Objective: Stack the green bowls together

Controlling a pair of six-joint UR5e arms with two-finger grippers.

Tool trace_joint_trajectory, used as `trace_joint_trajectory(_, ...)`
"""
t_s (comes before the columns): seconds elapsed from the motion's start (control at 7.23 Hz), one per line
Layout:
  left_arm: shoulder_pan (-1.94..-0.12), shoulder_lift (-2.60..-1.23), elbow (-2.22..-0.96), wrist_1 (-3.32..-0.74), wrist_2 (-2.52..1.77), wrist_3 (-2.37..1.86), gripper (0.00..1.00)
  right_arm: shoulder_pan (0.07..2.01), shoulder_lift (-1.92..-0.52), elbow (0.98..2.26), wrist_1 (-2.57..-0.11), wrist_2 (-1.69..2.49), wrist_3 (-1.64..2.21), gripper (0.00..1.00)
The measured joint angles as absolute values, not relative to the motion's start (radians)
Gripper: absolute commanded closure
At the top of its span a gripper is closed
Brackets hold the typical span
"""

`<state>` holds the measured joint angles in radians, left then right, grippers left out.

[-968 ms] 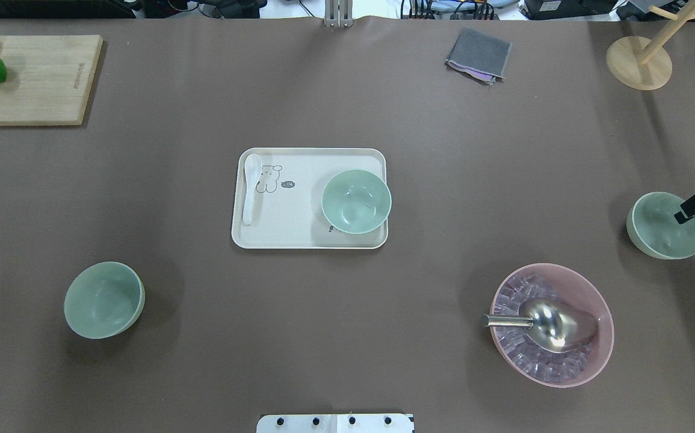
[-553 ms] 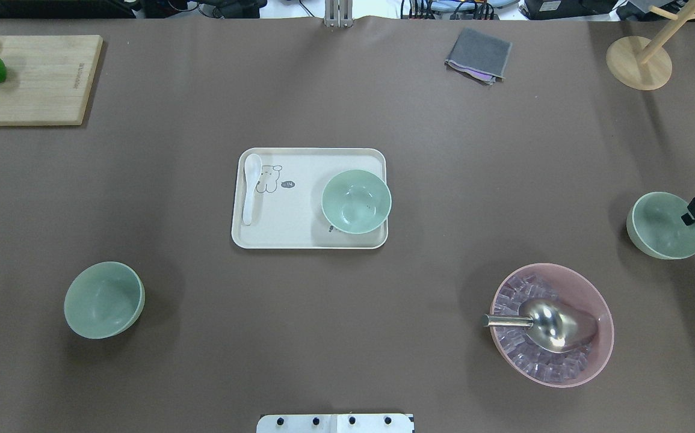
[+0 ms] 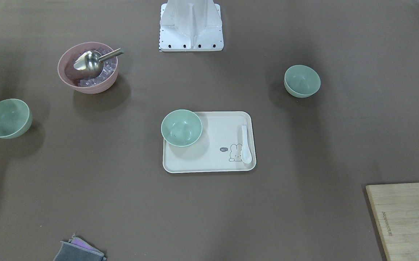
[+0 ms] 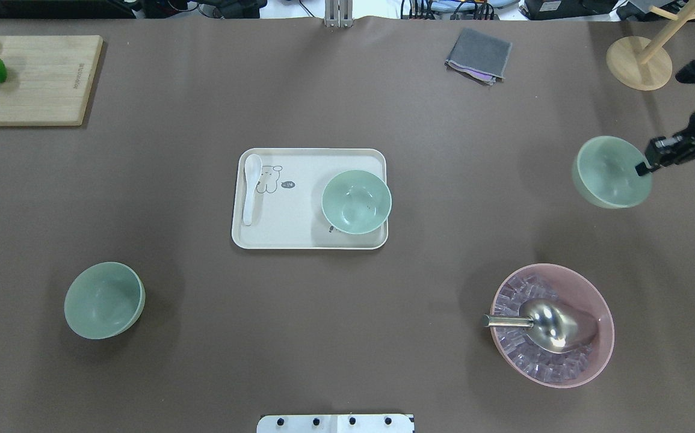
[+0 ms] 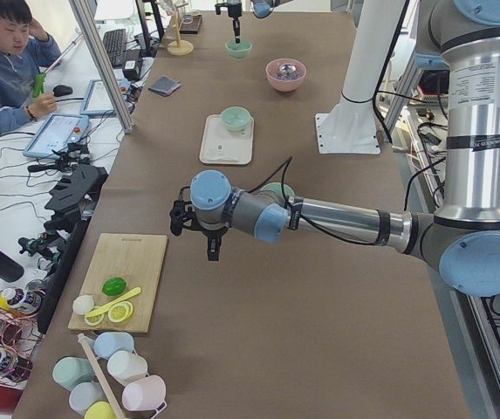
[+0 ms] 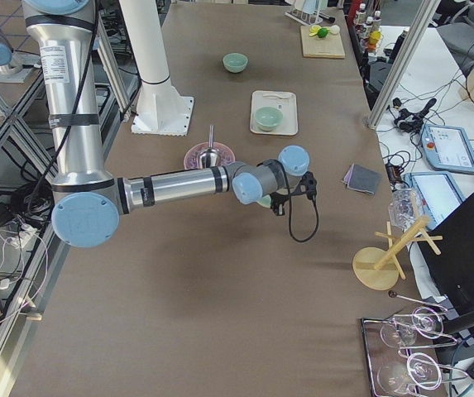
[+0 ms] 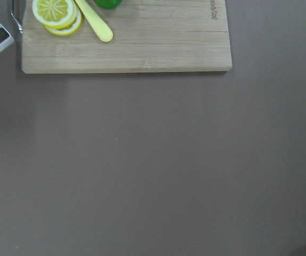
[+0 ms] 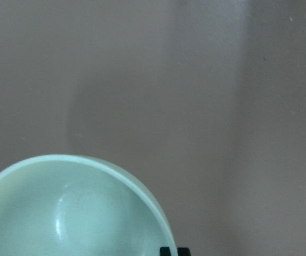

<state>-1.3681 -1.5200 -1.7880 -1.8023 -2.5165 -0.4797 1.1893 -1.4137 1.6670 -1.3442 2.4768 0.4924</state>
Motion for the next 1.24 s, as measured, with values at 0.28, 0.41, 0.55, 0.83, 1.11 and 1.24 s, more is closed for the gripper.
trace_joint_trajectory(0.28, -1.159, -1.521, -1.879, -1.845, -2.443, -0.747, 0.03, 1.107, -1.233, 1.673, -1.373, 2.444, 0.771, 1.0)
trace_joint_trajectory(0.41, -1.07, -1.517, -1.897, -1.884, -2.406, -0.837, 0.03, 1.037, -1.149, 1.669, -1.375, 2.402, 0.93, 1.0)
trace_joint_trajectory(0.55, -0.986, -1.504, -1.903, -1.935, -2.359, -0.916, 0.03, 0.965, -1.083, 1.667, -1.376, 2.361, 1.065, 1.0)
trace_joint_trajectory(0.83, -0.859, -1.478, -1.901, -2.029, -2.281, -1.033, 0.03, 0.833, -0.997, 1.647, -1.372, 2.265, 1.243, 1.0)
trace_joint_trajectory(1.11, -0.809, -1.472, -1.903, -2.06, -2.262, -1.087, 0.03, 0.762, -0.918, 1.597, -1.364, 2.207, 1.337, 1.0)
trace_joint_trajectory(1.24, -0.801, -1.472, -1.904, -2.065, -2.259, -1.093, 0.03, 0.741, -0.898, 1.581, -1.362, 2.19, 1.352, 1.0)
